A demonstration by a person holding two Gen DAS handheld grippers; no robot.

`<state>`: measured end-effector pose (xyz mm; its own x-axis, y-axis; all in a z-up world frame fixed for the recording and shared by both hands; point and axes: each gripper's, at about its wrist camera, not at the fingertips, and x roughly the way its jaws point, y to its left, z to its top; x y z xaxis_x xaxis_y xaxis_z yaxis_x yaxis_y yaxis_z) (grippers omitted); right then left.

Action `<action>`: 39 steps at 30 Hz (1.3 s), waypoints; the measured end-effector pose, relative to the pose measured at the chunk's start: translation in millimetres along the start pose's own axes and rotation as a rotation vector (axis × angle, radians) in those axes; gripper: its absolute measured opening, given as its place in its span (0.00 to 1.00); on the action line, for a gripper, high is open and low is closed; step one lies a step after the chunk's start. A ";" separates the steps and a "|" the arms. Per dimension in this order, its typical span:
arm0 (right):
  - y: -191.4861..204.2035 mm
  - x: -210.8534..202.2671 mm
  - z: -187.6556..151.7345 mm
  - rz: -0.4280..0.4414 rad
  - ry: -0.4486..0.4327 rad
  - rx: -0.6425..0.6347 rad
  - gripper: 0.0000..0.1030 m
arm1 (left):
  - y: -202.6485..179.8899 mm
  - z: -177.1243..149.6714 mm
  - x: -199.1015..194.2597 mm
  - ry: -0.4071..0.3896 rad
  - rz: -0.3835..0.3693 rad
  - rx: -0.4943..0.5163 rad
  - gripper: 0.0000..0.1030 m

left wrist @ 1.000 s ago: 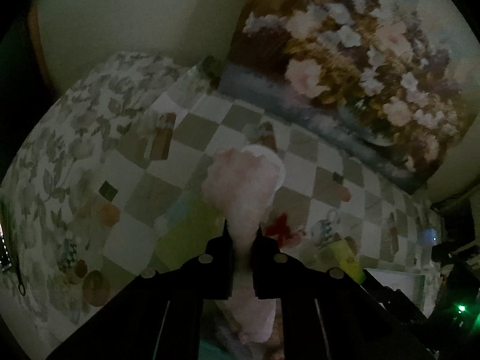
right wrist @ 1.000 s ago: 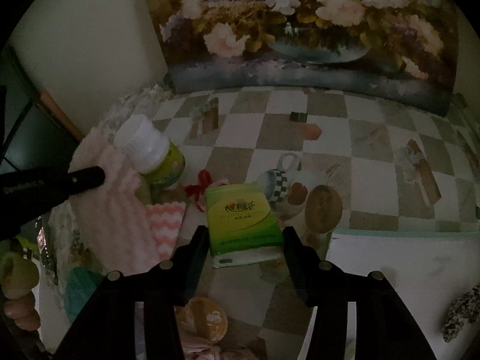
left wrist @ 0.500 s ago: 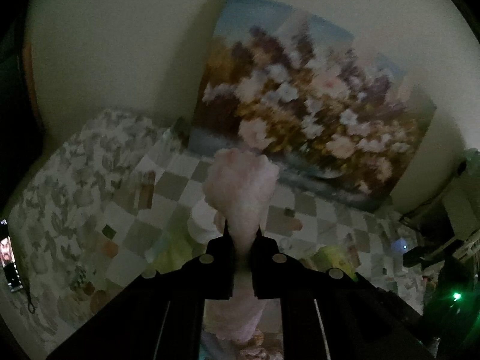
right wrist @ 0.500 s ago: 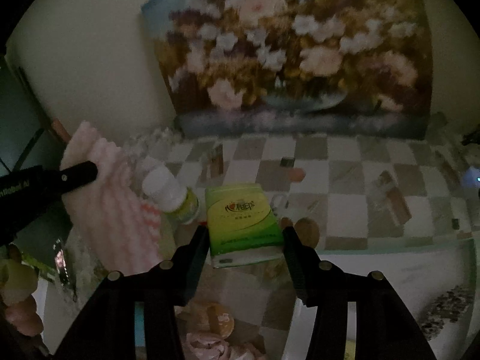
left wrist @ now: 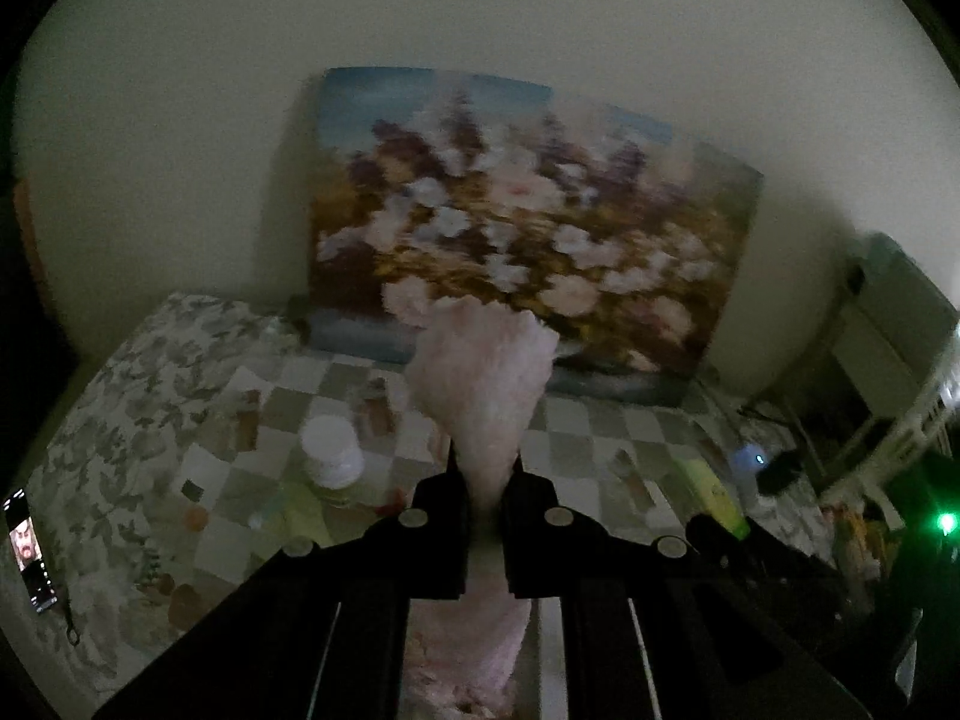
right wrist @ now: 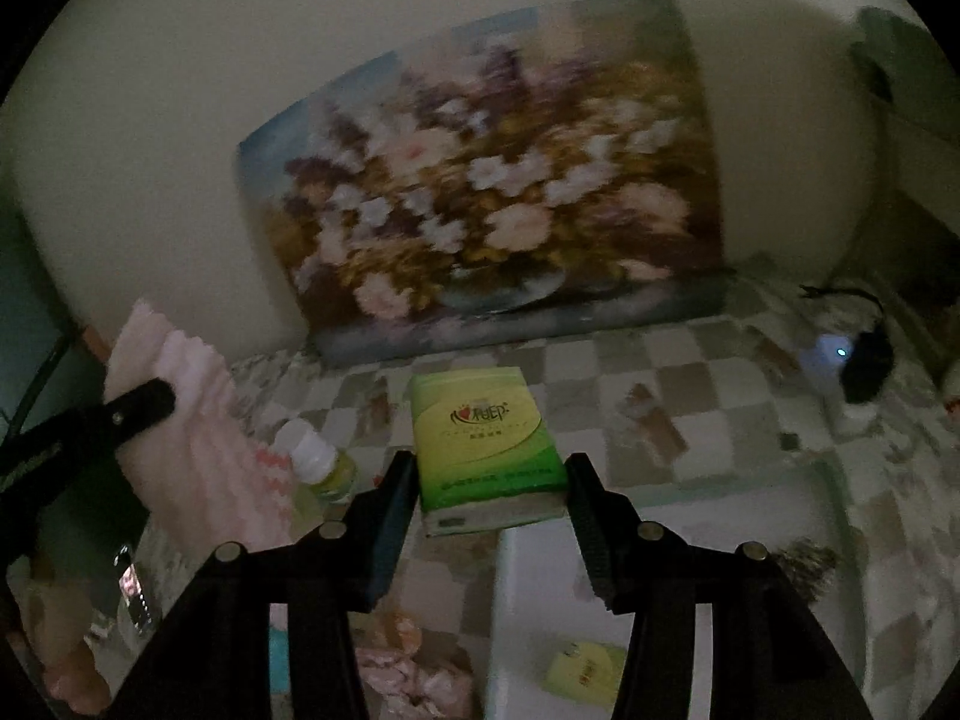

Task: Organize soft objects
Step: 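Carry the towel and tissue pack to the tray and release them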

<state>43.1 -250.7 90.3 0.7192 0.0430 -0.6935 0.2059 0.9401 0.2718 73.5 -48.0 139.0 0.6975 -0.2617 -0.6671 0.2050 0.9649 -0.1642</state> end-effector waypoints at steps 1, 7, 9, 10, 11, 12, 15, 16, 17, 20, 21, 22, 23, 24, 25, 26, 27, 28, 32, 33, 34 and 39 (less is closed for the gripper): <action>-5.6 -3.5 -1.6 -0.019 0.000 0.003 0.52 | -8.8 -5.6 0.0 0.006 -0.012 0.015 0.08; -36.6 -22.4 -14.8 -0.076 -0.008 0.057 0.52 | -45.7 -27.3 5.4 0.052 -0.077 0.078 0.08; -46.5 -28.9 -18.1 -0.100 -0.013 0.073 0.52 | -55.5 -30.4 4.1 0.053 -0.100 0.096 0.08; -49.7 -30.7 -18.8 -0.110 -0.016 0.078 0.52 | -62.3 -32.1 2.2 0.048 -0.113 0.109 0.08; -55.9 -34.8 -20.1 -0.124 -0.020 0.088 0.52 | -67.6 -33.4 0.7 0.043 -0.123 0.120 0.08; -62.6 -38.7 -21.4 -0.138 -0.023 0.099 0.52 | -73.6 -34.7 -1.1 0.036 -0.133 0.133 0.08; -78.0 -46.8 -24.1 -0.175 -0.030 0.125 0.52 | -85.9 -37.3 -4.8 0.025 -0.163 0.150 0.08; -84.7 -49.3 -25.0 -0.190 -0.032 0.136 0.52 | -88.9 -37.3 -4.8 0.025 -0.171 0.154 0.08; -91.0 -51.0 -26.0 -0.202 -0.032 0.147 0.52 | -94.8 -38.5 -5.2 0.024 -0.190 0.160 0.08; -112.7 -55.3 -29.4 -0.227 -0.030 0.199 0.52 | -108.5 -41.9 -3.7 0.025 -0.218 0.176 0.08; -118.5 -56.8 -30.5 -0.234 -0.031 0.213 0.52 | -114.6 -44.1 -1.8 0.031 -0.226 0.184 0.08; -125.1 -58.8 -32.2 -0.245 -0.031 0.225 0.52 | -120.2 -46.4 -0.4 0.037 -0.236 0.191 0.08; -131.5 -60.1 -33.5 -0.264 -0.029 0.233 0.52 | -124.9 -48.1 1.4 0.043 -0.244 0.197 0.08; -135.4 -60.4 -34.3 -0.279 -0.026 0.234 0.52 | -131.7 -50.5 4.1 0.053 -0.256 0.206 0.08; -140.4 -60.9 -35.7 -0.300 -0.022 0.238 0.52 | -137.7 -52.1 6.5 0.058 -0.266 0.215 0.08; -146.3 -60.7 -37.5 -0.323 -0.012 0.246 0.52 | -144.3 -53.8 8.6 0.061 -0.273 0.227 0.08; -150.8 -60.0 -38.2 -0.337 -0.004 0.255 0.52 | -149.3 -54.9 9.2 0.061 -0.275 0.236 0.08; -158.8 -59.4 -40.6 -0.354 0.012 0.279 0.52 | -158.2 -57.9 11.3 0.061 -0.279 0.257 0.08; -175.3 -57.1 -46.3 -0.372 0.045 0.330 0.52 | -180.1 -66.9 13.1 0.060 -0.313 0.301 0.08; -176.8 -56.8 -47.1 -0.375 0.049 0.335 0.52 | -184.3 -68.8 13.8 0.057 -0.320 0.308 0.08; -178.7 -56.4 -47.9 -0.384 0.058 0.344 0.52 | -188.8 -71.5 15.3 0.055 -0.325 0.316 0.08; -185.8 -46.8 -51.7 -0.394 0.096 0.355 0.52 | -200.8 -91.5 42.9 0.115 -0.322 0.338 0.09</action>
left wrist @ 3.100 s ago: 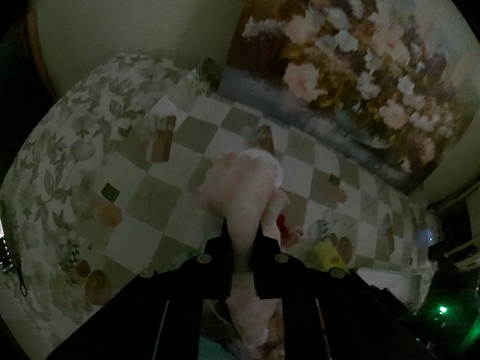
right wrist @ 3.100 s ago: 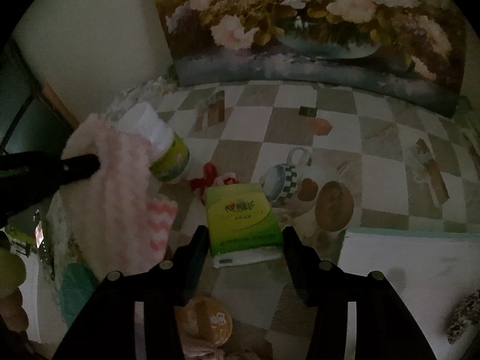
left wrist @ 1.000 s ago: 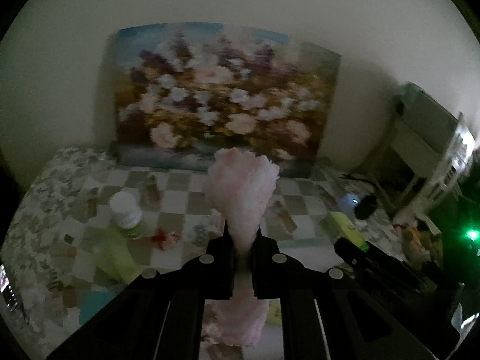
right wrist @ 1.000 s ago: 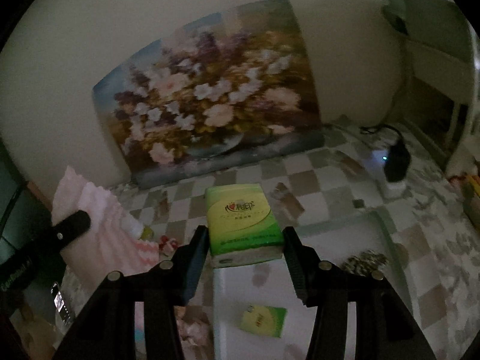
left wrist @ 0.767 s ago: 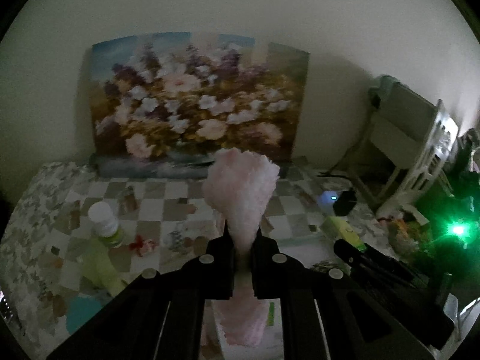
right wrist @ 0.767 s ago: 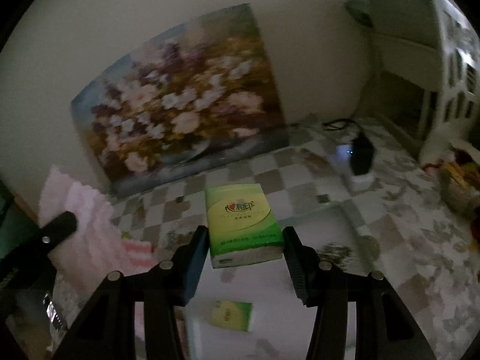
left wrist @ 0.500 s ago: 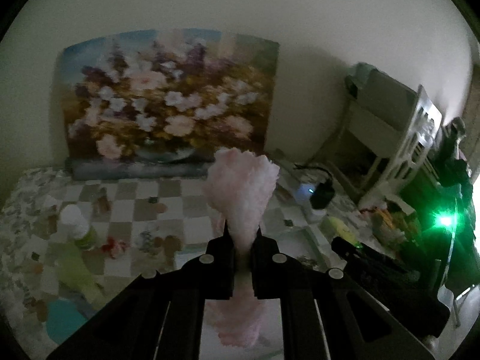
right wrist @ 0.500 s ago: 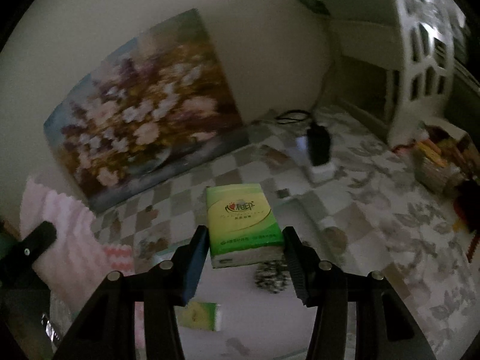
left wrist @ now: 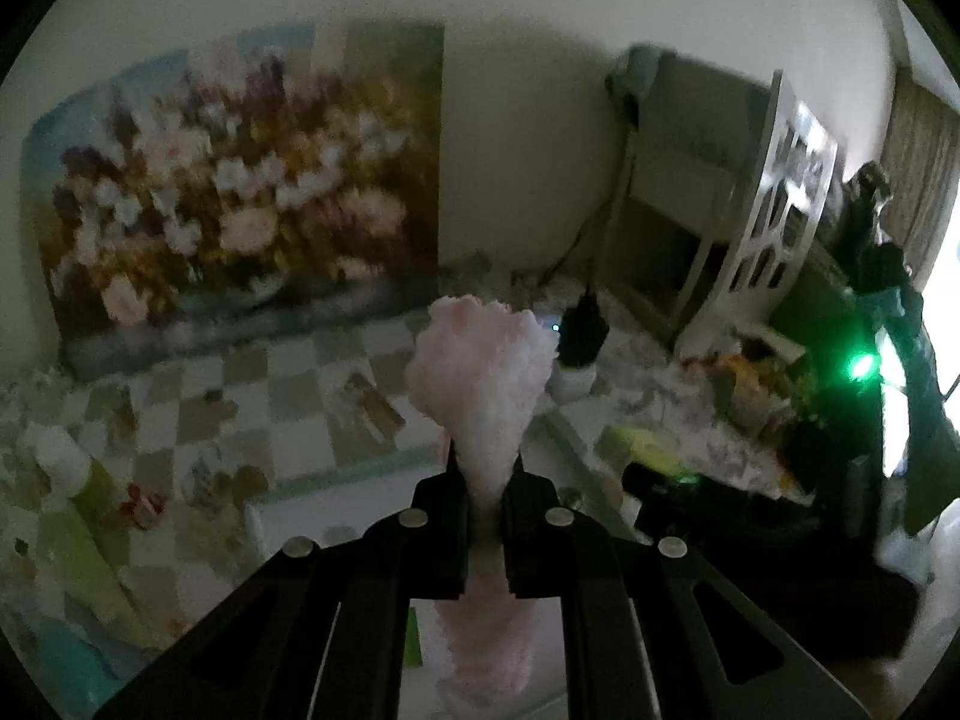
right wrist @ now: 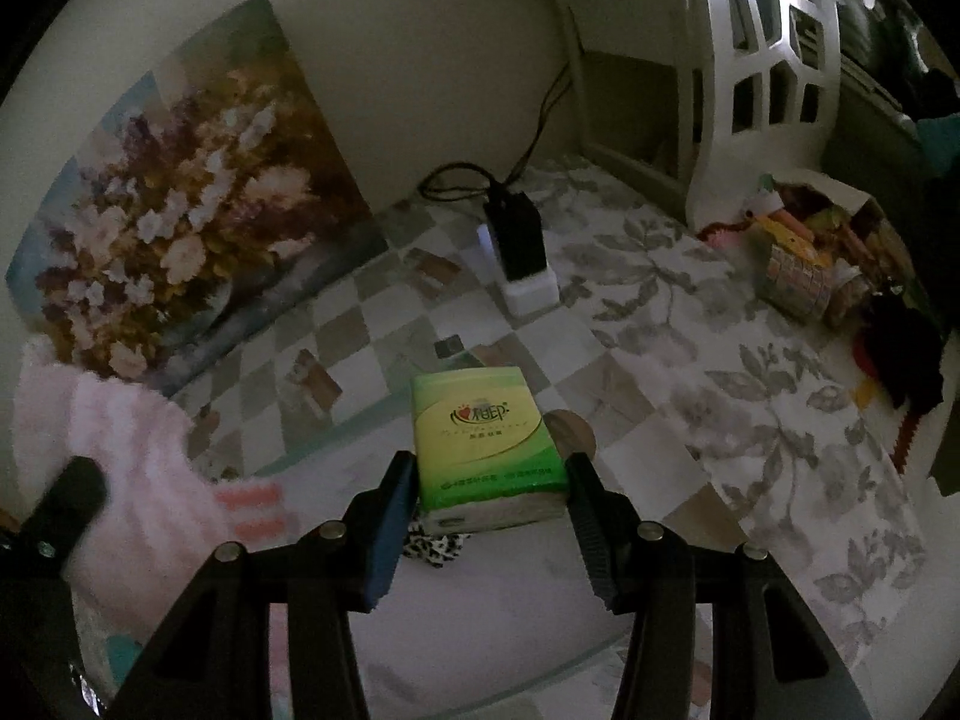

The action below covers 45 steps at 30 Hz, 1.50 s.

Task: Organize soft objects
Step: 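Carry the towel and tissue pack to the tray and release them, then withdraw both tools from the tray toward the remaining pile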

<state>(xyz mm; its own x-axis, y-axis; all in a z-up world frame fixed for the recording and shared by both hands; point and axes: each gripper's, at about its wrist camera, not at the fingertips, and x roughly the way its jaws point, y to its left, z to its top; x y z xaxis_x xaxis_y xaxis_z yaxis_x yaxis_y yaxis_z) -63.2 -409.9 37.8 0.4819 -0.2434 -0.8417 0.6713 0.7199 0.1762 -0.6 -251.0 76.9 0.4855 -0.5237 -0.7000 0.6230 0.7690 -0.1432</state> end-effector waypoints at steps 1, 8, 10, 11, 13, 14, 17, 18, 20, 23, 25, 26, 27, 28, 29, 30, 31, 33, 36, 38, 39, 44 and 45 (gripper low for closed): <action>-0.6 2.1 -0.9 0.001 0.006 0.002 0.52 | 1.0 -4.0 9.2 0.029 -0.003 -0.008 0.09; 0.7 38.9 -12.8 -0.038 0.133 -0.041 0.52 | 10.6 -44.6 73.1 0.290 0.017 -0.068 0.09; 0.5 48.2 -16.7 -0.039 0.165 -0.049 0.52 | 15.0 -55.1 85.7 0.353 0.025 -0.090 0.09; 0.5 52.7 -19.1 -0.043 0.183 -0.052 0.52 | 15.4 -58.6 89.1 0.373 0.027 -0.094 0.09; -0.5 59.1 -22.6 -0.052 0.206 -0.058 0.52 | 17.0 -64.3 93.5 0.402 0.036 -0.098 0.09; -1.2 62.2 -24.6 -0.060 0.218 -0.061 0.52 | 17.8 -66.6 95.5 0.415 0.043 -0.097 0.09; -2.6 70.5 -30.6 -0.075 0.257 -0.067 0.52 | 19.0 -71.6 97.8 0.443 0.059 -0.094 0.09; -2.2 71.8 -32.2 -0.078 0.265 -0.070 0.52 | 19.8 -74.0 98.4 0.453 0.062 -0.099 0.09; 0.1 77.0 -36.8 -0.085 0.293 -0.085 0.52 | 24.3 -76.0 99.0 0.465 0.065 -0.113 0.11; 3.5 79.5 -40.3 -0.090 0.311 -0.104 0.52 | 27.6 -75.1 97.4 0.481 0.069 -0.124 0.28; 5.8 78.0 -40.3 -0.095 0.306 -0.116 0.54 | 28.5 -72.7 92.1 0.472 0.073 -0.128 0.42; 6.8 76.1 -39.6 -0.095 0.300 -0.119 0.55 | 28.5 -71.0 89.8 0.465 0.075 -0.127 0.44; 7.6 73.8 -38.6 -0.097 0.292 -0.121 0.59 | 29.0 -69.4 87.9 0.459 0.077 -0.125 0.45; 8.2 72.4 -37.5 -0.097 0.287 -0.122 0.66 | 28.6 -67.9 84.4 0.453 0.077 -0.120 0.47; 8.9 70.5 -35.9 -0.101 0.277 -0.125 0.67 | 28.4 -66.1 81.2 0.447 0.080 -0.115 0.52; 9.6 68.8 -34.6 -0.103 0.270 -0.128 0.68 | 28.8 -64.4 79.2 0.442 0.083 -0.112 0.54; 10.9 66.1 -33.1 -0.103 0.261 -0.130 0.68 | 29.3 -62.9 76.5 0.434 0.086 -0.110 0.55; 11.6 63.3 -31.0 -0.099 0.250 -0.131 0.68 | 30.8 -60.0 71.1 0.419 0.091 -0.109 0.55; 13.6 56.7 -27.6 -0.092 0.230 -0.127 0.69 | 34.2 -55.4 59.7 0.391 0.097 -0.115 0.56; 15.2 53.0 -25.3 -0.087 0.216 -0.124 0.70 | 36.1 -52.5 53.0 0.372 0.098 -0.118 0.61; 16.3 50.8 -24.3 -0.084 0.209 -0.124 0.70 | 36.8 -50.9 50.0 0.364 0.098 -0.120 0.63; 20.0 45.0 -22.3 -0.076 0.189 -0.131 0.73 | 44.8 -43.9 36.1 0.318 0.088 -0.145 0.71; 20.2 44.5 -22.2 -0.075 0.187 -0.132 0.73 | 46.3 -43.8 33.5 0.311 0.092 -0.150 0.73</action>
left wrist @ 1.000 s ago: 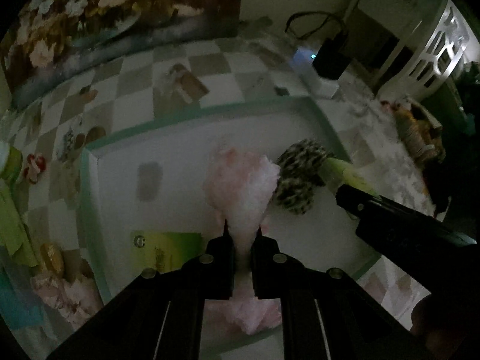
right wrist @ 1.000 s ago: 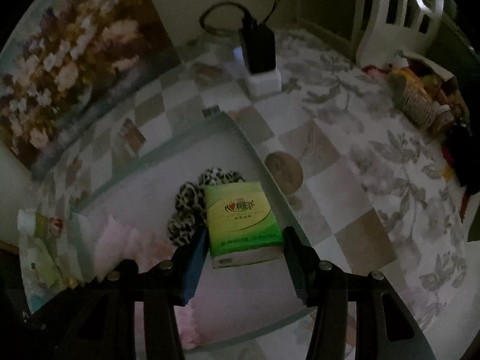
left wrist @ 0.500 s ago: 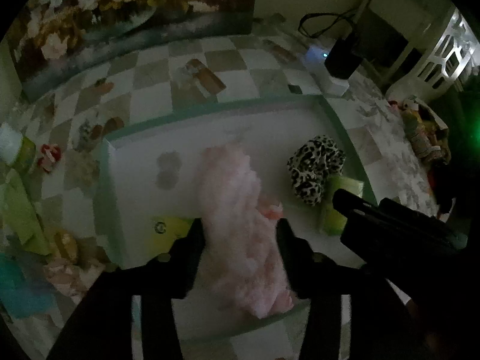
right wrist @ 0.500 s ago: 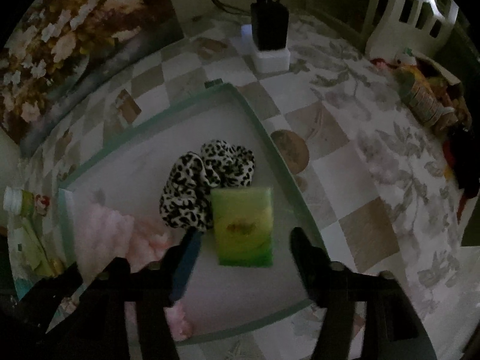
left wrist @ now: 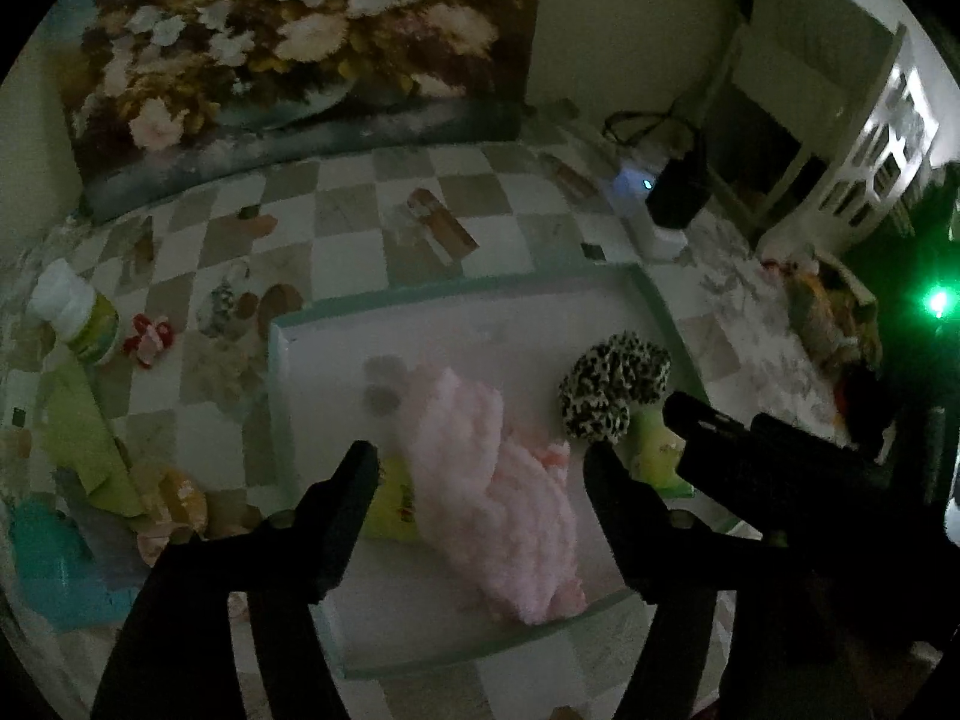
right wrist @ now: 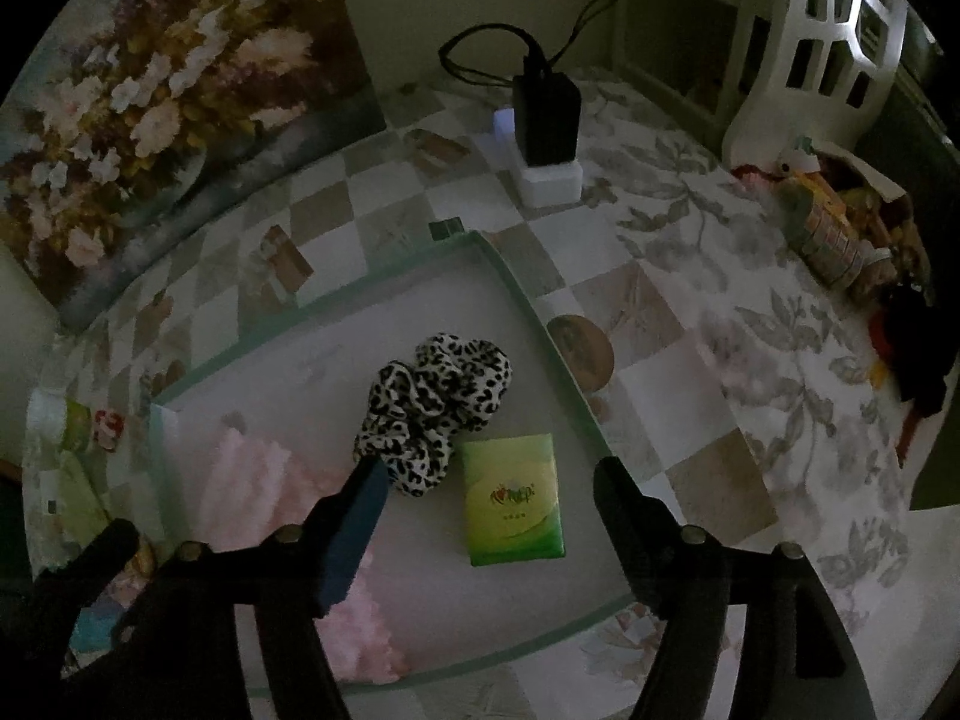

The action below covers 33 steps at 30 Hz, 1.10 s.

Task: Organize soft objects
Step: 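Withdraw both tools from the tray toward the remaining pile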

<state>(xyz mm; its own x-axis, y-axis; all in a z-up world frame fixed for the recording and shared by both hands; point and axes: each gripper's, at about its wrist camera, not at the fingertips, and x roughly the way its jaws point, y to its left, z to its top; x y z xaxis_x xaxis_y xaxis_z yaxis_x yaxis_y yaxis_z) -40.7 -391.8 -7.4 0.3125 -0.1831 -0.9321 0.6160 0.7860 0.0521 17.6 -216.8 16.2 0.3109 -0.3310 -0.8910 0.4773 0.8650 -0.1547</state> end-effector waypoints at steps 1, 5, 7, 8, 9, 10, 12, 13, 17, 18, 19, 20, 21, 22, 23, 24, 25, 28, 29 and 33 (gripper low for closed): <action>-0.1 -0.9 0.3 0.001 -0.003 0.002 0.73 | 4.3 0.6 -2.7 -0.010 0.005 -0.010 0.77; 1.9 -2.5 1.5 0.001 -0.009 -0.004 0.73 | 28.9 3.6 -11.6 -0.052 0.055 -0.077 0.82; 4.9 -2.3 1.1 0.001 -0.011 -0.015 0.73 | 43.5 3.8 -13.0 -0.062 0.089 -0.112 0.86; 7.5 -2.1 0.9 -0.001 -0.012 -0.023 0.73 | 52.4 4.0 -12.8 -0.065 0.109 -0.131 0.91; 10.0 -2.0 0.4 -0.001 -0.011 -0.031 0.73 | 61.3 3.8 -12.7 -0.067 0.126 -0.146 0.92; 14.5 -1.9 -0.3 -0.003 -0.010 -0.044 0.73 | 67.0 3.1 -12.8 -0.068 0.135 -0.156 0.92; 23.0 -1.2 -1.8 -0.002 -0.009 -0.067 0.73 | 85.3 1.4 -14.5 -0.071 0.161 -0.192 0.92; 26.5 -0.7 -2.5 0.001 -0.009 -0.079 0.73 | 93.9 0.3 -16.0 -0.072 0.165 -0.213 0.92; 46.2 0.0 -6.1 0.026 -0.006 -0.133 0.80 | 123.6 -5.3 -21.9 -0.075 0.164 -0.298 0.93; 50.3 -0.3 -7.0 0.031 -0.008 -0.141 0.83 | 129.9 -6.6 -23.6 -0.078 0.168 -0.318 0.94; 55.9 -1.8 -8.2 0.046 -0.018 -0.153 0.86 | 136.6 -7.7 -25.4 -0.084 0.172 -0.338 0.95; 58.6 -2.8 -8.7 0.056 -0.024 -0.157 0.89 | 144.9 -8.7 -27.6 -0.093 0.178 -0.362 0.97; 62.0 -4.4 -9.6 0.076 -0.034 -0.158 1.00 | 150.9 -9.5 -29.4 -0.100 0.183 -0.379 0.98; 65.4 -5.8 -10.3 0.098 -0.046 -0.157 1.00 | 157.2 -10.4 -31.2 -0.108 0.188 -0.397 0.98; 67.5 -5.9 -10.5 0.104 -0.046 -0.157 1.00 | 165.0 -11.8 -33.4 -0.118 0.195 -0.419 0.99; 70.8 -5.3 -11.4 0.102 -0.048 -0.159 1.00 | 170.3 -12.9 -34.8 -0.123 0.200 -0.433 0.99; 73.0 -5.0 -11.7 0.098 -0.050 -0.161 1.00 | 174.0 -13.0 -35.3 -0.126 0.203 -0.441 0.99; 78.7 -4.5 -13.5 0.093 -0.055 -0.168 1.00 | 189.7 -15.1 -39.4 -0.146 0.215 -0.473 0.99; 79.6 -4.9 -13.6 0.098 -0.058 -0.167 1.00 | 193.5 -15.8 -41.1 -0.151 0.220 -0.481 0.99; 85.0 -4.7 -14.8 0.110 -0.064 -0.166 1.00 | 210.7 -18.5 -48.6 -0.181 0.237 -0.519 0.99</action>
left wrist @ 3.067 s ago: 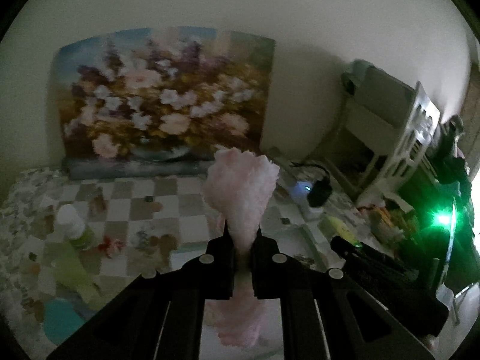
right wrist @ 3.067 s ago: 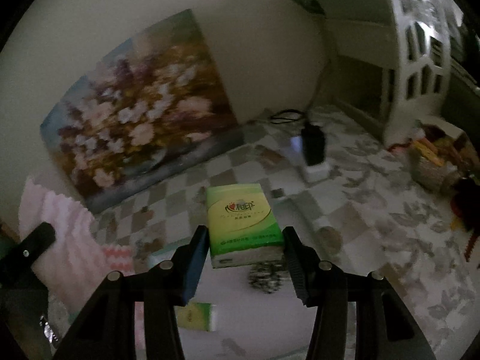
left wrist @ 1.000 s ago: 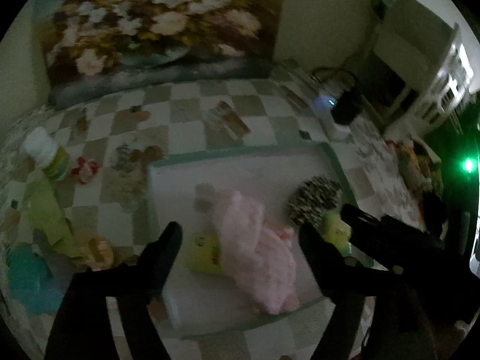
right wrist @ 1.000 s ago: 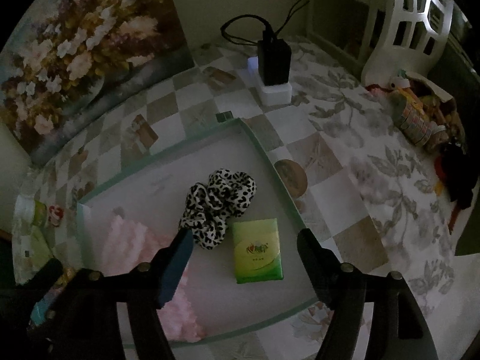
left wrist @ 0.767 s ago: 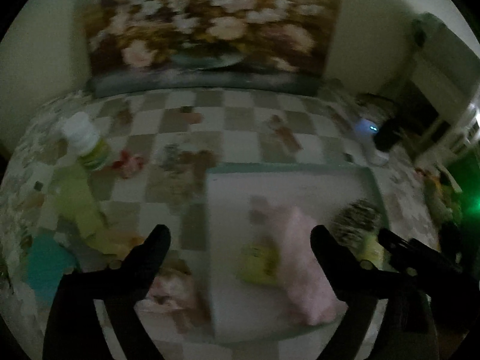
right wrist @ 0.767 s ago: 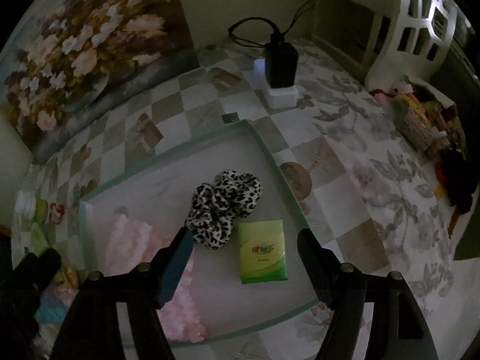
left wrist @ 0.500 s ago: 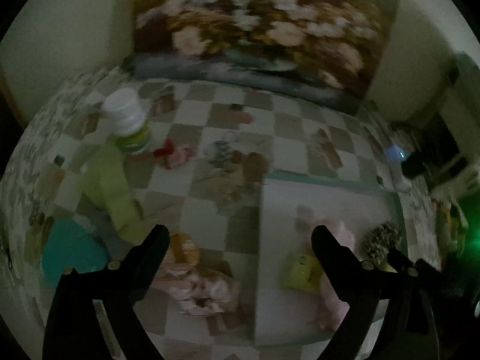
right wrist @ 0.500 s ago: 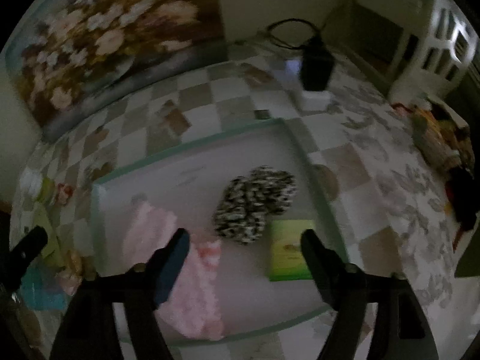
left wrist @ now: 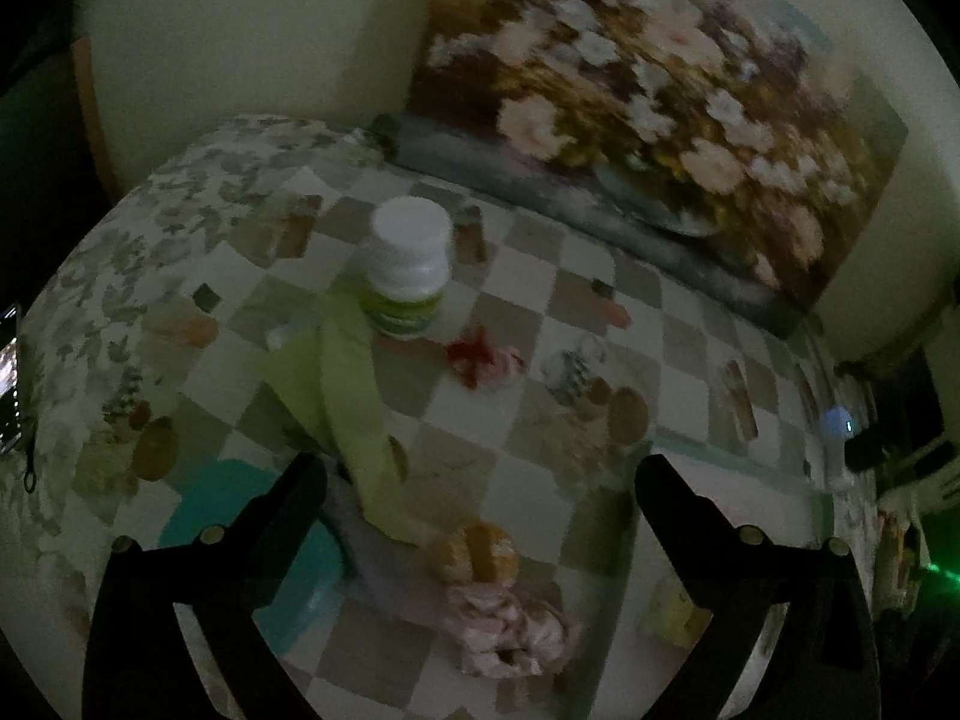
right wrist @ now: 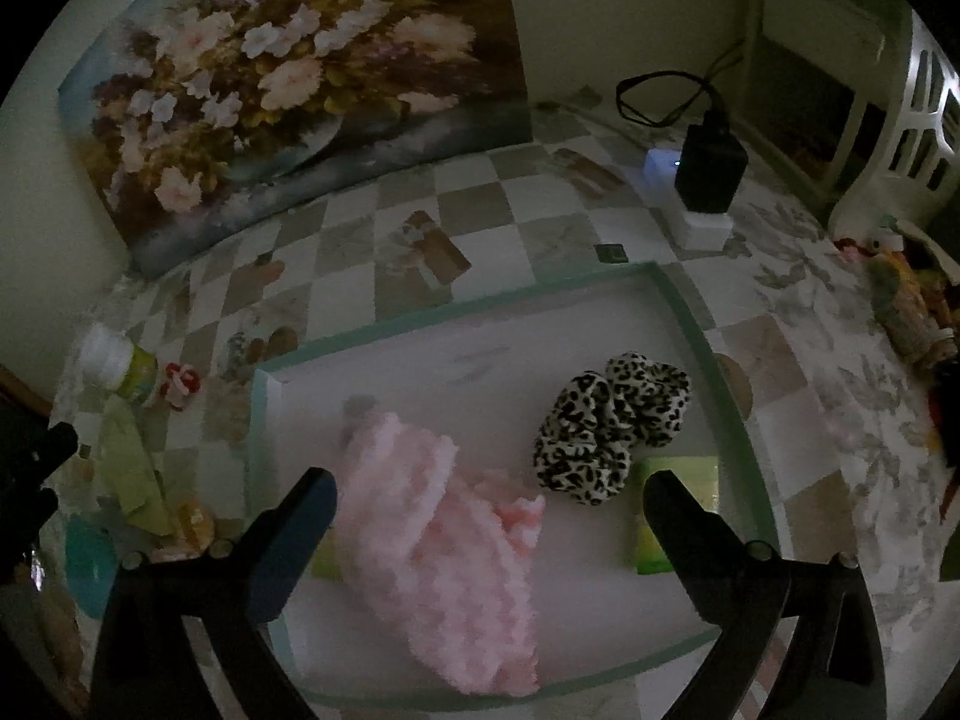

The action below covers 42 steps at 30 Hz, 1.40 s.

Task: Organize soft objects
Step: 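Withdraw both tools from the tray toward the remaining pile, then move both tools over the pile toward the pink scrunchies and green cloth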

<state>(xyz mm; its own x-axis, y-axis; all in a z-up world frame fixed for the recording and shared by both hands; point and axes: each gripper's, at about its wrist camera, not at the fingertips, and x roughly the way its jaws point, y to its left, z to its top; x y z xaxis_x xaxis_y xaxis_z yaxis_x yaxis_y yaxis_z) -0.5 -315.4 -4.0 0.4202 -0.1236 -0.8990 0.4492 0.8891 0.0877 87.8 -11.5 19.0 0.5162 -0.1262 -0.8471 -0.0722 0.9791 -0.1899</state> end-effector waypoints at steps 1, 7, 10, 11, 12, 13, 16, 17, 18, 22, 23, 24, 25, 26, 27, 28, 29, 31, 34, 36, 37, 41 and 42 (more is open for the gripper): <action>2.3 -0.1 -0.4 0.002 -0.001 -0.001 1.00 | 5.6 2.4 -0.8 -0.006 0.006 -0.017 0.99; 15.4 3.2 -2.8 0.029 0.005 -0.019 1.00 | 28.0 10.1 -4.0 -0.021 -0.003 -0.091 1.00; 26.7 5.7 -5.3 0.063 0.020 -0.035 1.00 | 38.2 13.7 -5.0 -0.028 -0.002 -0.123 1.00; 30.7 6.7 -5.9 0.072 0.024 -0.042 1.00 | 42.3 15.1 -5.5 -0.029 -0.003 -0.135 1.00; 34.7 7.5 -6.9 0.081 0.029 -0.052 1.00 | 46.4 16.5 -6.1 -0.029 -0.001 -0.146 1.00; 39.7 8.6 -8.3 0.089 0.032 -0.064 1.00 | 50.3 18.0 -6.5 -0.028 0.002 -0.154 1.00; 56.0 10.5 -13.1 0.121 0.041 -0.100 1.00 | 61.5 21.0 -7.3 -0.026 0.016 -0.172 1.00; 59.9 11.4 -14.3 0.130 0.045 -0.109 1.00 | 67.2 22.1 -7.2 -0.023 0.023 -0.183 1.00; 63.8 12.1 -15.5 0.139 0.049 -0.121 1.00 | 72.9 23.1 -6.7 -0.019 0.032 -0.191 1.00; 85.7 15.0 -23.1 0.163 0.062 -0.180 1.00 | 91.7 25.4 -4.1 0.001 0.061 -0.207 1.00; 89.5 15.0 -24.4 0.169 0.062 -0.188 1.00 | 95.6 25.7 -3.7 0.004 0.070 -0.208 1.00; 93.7 15.5 -25.8 0.176 0.066 -0.197 1.00 | 99.0 25.7 -3.3 0.005 0.079 -0.207 1.00; 99.5 16.3 -28.0 0.194 0.075 -0.209 1.00 | 101.7 25.6 -2.0 0.010 0.089 -0.203 1.00; 103.9 17.2 -29.6 0.207 0.081 -0.217 1.00 | 103.2 25.5 -0.3 0.017 0.097 -0.195 1.00; 110.9 18.7 -32.4 0.222 0.092 -0.232 1.00 | 103.9 25.2 1.4 0.026 0.100 -0.187 1.00; 117.3 20.1 -34.9 0.228 0.101 -0.247 1.00 | 103.6 24.8 4.2 0.041 0.098 -0.173 1.00; 122.7 21.5 -37.1 0.232 0.107 -0.262 1.00 | 102.5 24.7 5.9 0.052 0.093 -0.164 1.00; 137.4 25.0 -44.1 0.239 0.123 -0.313 1.00 | 98.5 24.6 9.3 0.076 0.083 -0.137 1.00; 156.2 29.5 -53.7 0.251 0.142 -0.385 1.00 | 91.5 23.2 12.3 0.105 0.068 -0.105 1.00; 163.6 32.3 -58.5 0.253 0.148 -0.416 1.00 | 87.1 22.2 13.6 0.118 0.060 -0.085 1.00; 167.6 34.9 -62.0 0.257 0.154 -0.431 1.00 | 84.5 21.7 15.0 0.128 0.064 -0.074 1.00; 176.4 45.4 -70.0 0.273 0.181 -0.468 1.00 | 80.4 20.5 19.8 0.155 0.076 -0.053 1.00; 178.1 46.9 -71.6 0.274 0.183 -0.475 1.00 | 80.2 20.3 20.2 0.159 0.076 -0.052 1.00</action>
<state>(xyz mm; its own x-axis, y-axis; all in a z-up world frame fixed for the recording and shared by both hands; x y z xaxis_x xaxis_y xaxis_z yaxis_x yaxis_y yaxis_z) 42.7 -131.3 -61.2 0.3087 0.1803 -0.9339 -0.0783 0.9834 0.1639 109.8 67.8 -3.2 0.3668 -0.0797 -0.9269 -0.1517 0.9779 -0.1441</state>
